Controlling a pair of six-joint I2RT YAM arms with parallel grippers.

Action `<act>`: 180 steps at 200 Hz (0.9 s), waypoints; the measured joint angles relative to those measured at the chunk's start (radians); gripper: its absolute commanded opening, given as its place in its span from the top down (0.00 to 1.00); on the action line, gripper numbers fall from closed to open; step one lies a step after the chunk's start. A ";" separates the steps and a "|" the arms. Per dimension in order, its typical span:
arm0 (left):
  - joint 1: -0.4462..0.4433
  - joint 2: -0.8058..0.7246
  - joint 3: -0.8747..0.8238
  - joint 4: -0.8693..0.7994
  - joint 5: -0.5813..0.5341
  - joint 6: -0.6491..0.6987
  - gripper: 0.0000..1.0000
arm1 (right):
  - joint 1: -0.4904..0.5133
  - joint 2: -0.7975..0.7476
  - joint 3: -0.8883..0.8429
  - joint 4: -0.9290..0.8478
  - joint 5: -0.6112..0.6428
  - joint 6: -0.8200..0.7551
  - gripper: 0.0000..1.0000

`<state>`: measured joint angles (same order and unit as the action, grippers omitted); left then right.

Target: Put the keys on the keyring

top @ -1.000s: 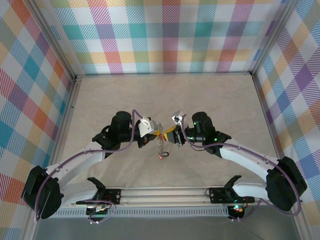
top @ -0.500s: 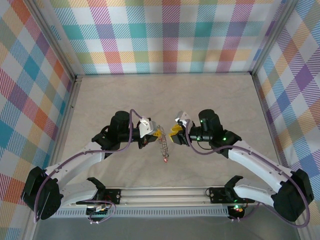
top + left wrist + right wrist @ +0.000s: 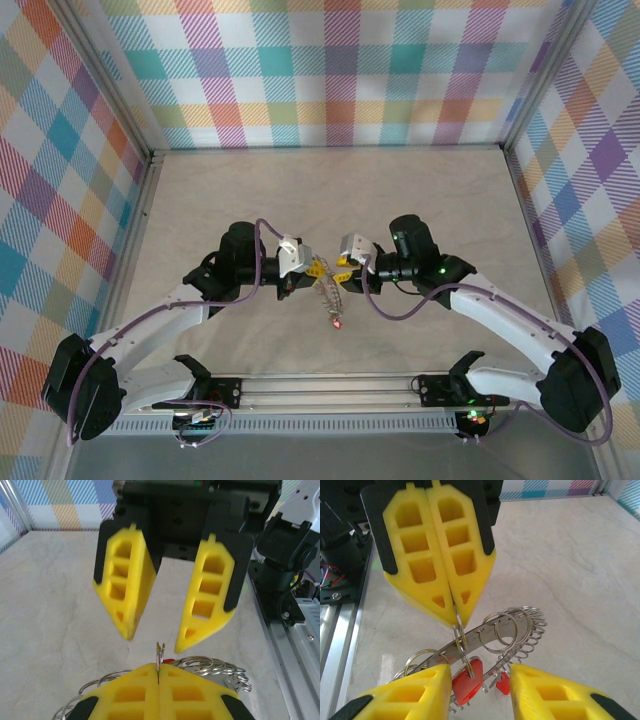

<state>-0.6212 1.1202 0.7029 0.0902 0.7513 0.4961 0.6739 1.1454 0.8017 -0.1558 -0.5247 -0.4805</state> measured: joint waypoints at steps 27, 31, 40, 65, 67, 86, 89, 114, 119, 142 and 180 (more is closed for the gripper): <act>0.000 0.000 -0.001 0.020 0.016 -0.006 1.00 | 0.007 0.023 0.019 -0.011 -0.029 -0.028 0.69; 0.000 0.000 -0.001 0.020 0.018 -0.006 1.00 | 0.009 0.025 0.021 -0.012 -0.032 -0.032 0.69; 0.000 0.000 -0.001 0.020 0.023 -0.006 1.00 | 0.017 0.027 0.024 -0.013 -0.034 -0.038 0.70; 0.000 0.000 -0.001 0.020 0.036 -0.006 1.00 | 0.034 0.027 0.025 -0.014 -0.037 -0.058 0.76; 0.000 0.000 -0.001 0.020 0.037 -0.006 1.00 | 0.035 0.027 0.025 -0.015 -0.037 -0.059 0.77; 0.000 0.001 -0.001 0.019 0.045 -0.006 1.00 | 0.039 0.027 0.025 -0.019 -0.037 -0.069 0.82; 0.000 0.002 -0.001 0.018 0.046 -0.006 1.00 | 0.040 0.027 0.026 -0.020 -0.037 -0.070 0.82; 0.000 0.003 -0.001 0.017 0.051 -0.006 1.00 | 0.039 0.030 0.032 -0.030 -0.037 -0.082 0.84; 0.000 0.003 -0.001 0.016 0.052 -0.005 1.00 | 0.039 0.031 0.034 -0.031 -0.037 -0.084 0.85; 0.000 0.004 -0.001 0.011 0.056 0.005 1.00 | 0.039 0.038 0.040 -0.033 -0.034 -0.088 0.91; 0.000 0.008 0.003 -0.023 0.055 0.043 0.95 | 0.042 0.046 0.065 -0.093 -0.019 -0.117 0.97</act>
<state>-0.6212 1.1286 0.7059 0.0673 0.8059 0.5392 0.7162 1.1915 0.8669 -0.2489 -0.5442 -0.5980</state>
